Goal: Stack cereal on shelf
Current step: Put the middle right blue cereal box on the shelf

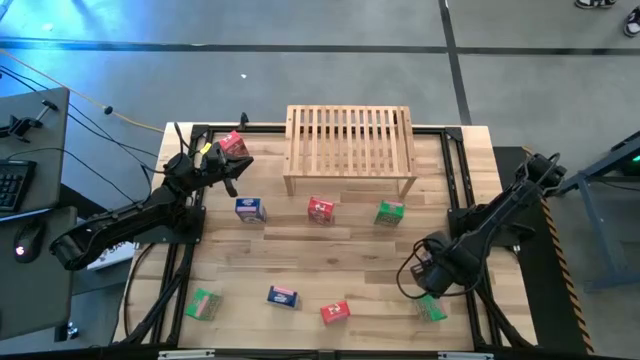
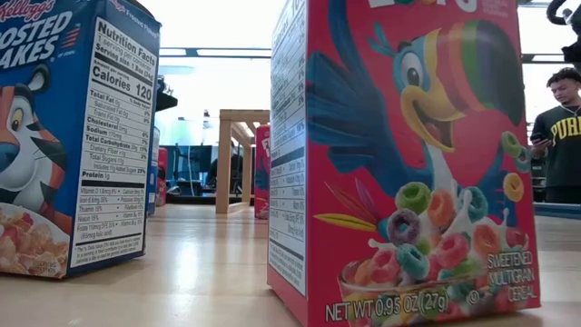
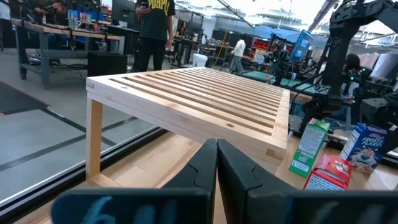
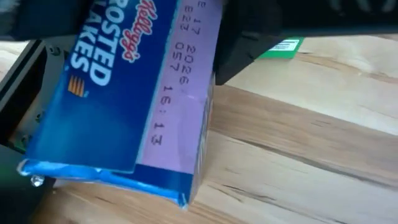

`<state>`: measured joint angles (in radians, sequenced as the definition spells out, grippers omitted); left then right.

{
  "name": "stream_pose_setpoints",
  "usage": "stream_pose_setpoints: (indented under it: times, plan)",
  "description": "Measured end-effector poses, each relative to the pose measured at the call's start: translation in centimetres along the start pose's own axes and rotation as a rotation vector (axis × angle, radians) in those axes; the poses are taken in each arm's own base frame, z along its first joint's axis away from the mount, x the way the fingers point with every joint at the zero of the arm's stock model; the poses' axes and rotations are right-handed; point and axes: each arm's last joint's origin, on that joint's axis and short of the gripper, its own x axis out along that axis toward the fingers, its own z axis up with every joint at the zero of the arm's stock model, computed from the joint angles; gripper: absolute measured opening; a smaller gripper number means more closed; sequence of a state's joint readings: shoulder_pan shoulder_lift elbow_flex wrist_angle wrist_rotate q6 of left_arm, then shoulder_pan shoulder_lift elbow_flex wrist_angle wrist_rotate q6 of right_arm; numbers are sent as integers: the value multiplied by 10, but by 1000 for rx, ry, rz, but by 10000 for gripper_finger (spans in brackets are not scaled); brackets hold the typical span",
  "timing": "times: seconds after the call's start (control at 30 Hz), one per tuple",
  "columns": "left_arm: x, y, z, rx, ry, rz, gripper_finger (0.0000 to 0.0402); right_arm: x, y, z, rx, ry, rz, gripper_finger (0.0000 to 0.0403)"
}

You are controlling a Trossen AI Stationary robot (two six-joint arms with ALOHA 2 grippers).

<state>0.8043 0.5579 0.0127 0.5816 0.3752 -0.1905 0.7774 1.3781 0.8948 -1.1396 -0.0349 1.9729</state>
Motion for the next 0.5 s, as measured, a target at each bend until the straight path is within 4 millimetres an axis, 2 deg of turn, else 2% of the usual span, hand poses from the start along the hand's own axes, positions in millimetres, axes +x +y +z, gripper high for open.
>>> stream_pose_setpoints:
  times: [0.13,0.23,0.37,0.5]
  plan:
    - [0,0,0,0,1,0,5,-1,3,6,-31,5,7,140]
    - [0,0,0,0,1,0,5,-11,10,11,-73,13,31,143]
    - [0,0,0,0,1,0,5,-35,18,21,-139,6,62,146]
    - [0,0,0,0,1,0,5,-71,29,34,-205,-12,155,146]
